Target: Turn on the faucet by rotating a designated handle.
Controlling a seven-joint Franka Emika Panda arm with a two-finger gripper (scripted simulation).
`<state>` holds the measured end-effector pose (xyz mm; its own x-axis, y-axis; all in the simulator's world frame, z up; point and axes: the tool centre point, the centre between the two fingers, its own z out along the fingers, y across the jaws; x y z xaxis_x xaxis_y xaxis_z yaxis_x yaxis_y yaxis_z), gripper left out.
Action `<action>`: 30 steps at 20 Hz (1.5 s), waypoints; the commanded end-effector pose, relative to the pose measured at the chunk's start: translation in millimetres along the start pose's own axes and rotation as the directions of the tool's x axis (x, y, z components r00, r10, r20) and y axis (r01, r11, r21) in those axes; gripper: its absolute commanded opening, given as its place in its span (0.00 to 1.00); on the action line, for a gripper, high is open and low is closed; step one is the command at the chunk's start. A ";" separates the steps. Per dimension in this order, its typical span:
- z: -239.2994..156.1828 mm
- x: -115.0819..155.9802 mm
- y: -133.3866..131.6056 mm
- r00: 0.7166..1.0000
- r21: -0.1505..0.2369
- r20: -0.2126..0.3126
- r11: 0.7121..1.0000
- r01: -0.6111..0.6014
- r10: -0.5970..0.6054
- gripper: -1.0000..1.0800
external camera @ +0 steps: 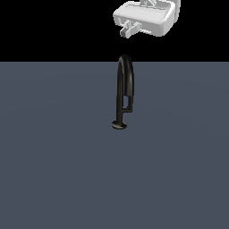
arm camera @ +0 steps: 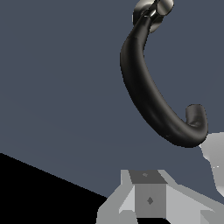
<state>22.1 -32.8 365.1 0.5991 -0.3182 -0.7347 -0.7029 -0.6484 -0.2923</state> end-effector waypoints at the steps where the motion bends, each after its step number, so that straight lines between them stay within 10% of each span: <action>1: 0.6 16.6 -1.6 0.999 0.033 0.041 0.999 -0.035 0.034 0.00; 14: 15.6 106.8 -1.1 0.941 0.183 0.275 0.951 -0.251 0.195 0.00; 30: 63.2 209.6 15.0 0.763 0.281 0.566 0.798 -0.534 0.312 0.00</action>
<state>111.2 -65.7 176.3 0.0428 -0.0706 -0.9966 -0.9846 -0.1725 -0.0301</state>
